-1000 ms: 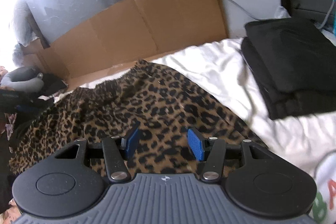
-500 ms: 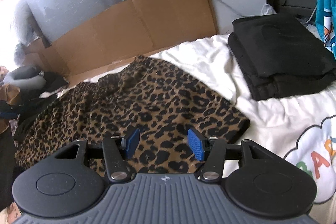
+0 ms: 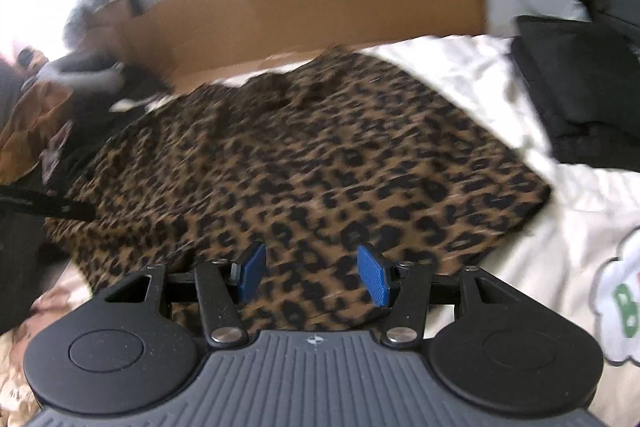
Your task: Fold clothes
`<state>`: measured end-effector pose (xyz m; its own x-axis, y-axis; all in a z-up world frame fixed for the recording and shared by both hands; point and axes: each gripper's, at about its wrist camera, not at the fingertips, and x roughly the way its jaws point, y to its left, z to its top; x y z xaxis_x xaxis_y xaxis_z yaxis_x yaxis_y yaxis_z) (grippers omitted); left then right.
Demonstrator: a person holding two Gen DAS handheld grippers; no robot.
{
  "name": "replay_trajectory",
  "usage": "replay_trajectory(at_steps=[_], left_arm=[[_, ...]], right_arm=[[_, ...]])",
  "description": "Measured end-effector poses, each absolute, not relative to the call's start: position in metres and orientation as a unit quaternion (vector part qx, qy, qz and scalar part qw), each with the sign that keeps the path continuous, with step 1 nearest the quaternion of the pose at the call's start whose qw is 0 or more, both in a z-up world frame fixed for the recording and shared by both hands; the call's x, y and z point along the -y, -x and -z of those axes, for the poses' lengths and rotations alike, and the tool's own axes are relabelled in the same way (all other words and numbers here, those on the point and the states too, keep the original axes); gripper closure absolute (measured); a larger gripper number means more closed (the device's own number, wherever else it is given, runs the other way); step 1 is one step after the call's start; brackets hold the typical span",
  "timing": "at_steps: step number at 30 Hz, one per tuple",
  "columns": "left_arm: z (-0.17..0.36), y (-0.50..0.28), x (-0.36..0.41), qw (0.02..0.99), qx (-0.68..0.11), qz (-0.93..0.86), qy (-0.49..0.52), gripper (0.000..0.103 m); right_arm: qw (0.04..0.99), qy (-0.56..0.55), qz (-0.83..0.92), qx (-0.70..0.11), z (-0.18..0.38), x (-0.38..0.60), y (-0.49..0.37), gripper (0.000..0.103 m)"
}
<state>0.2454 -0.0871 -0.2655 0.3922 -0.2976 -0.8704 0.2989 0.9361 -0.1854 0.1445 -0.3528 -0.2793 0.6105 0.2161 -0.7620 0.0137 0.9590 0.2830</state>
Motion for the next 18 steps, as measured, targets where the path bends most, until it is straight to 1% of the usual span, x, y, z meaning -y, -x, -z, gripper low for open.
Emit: replay_trajectory(at_steps=[5, 9, 16, 17, 18], left_arm=[[0.282, -0.234, 0.106, 0.818, -0.537, 0.205, 0.000, 0.038], [0.294, -0.228, 0.120, 0.812, -0.541, 0.220, -0.008, 0.038], [0.307, -0.217, 0.134, 0.803, -0.541, 0.240, -0.067, 0.037], [0.309, -0.217, 0.133, 0.803, -0.542, 0.237, -0.072, 0.039], [0.312, -0.217, 0.129, 0.803, -0.545, 0.231, -0.067, 0.049]], right_arm=[[0.869, -0.113, -0.116, -0.468, 0.290, 0.321, -0.148, 0.045], [0.851, -0.128, -0.144, -0.489, 0.300, 0.309, -0.152, 0.045], [0.828, -0.133, -0.183, -0.514, 0.312, 0.292, -0.159, 0.045], [0.826, -0.126, -0.192, -0.515, 0.313, 0.288, -0.158, 0.045], [0.823, -0.119, -0.201, -0.517, 0.314, 0.283, -0.158, 0.046]])
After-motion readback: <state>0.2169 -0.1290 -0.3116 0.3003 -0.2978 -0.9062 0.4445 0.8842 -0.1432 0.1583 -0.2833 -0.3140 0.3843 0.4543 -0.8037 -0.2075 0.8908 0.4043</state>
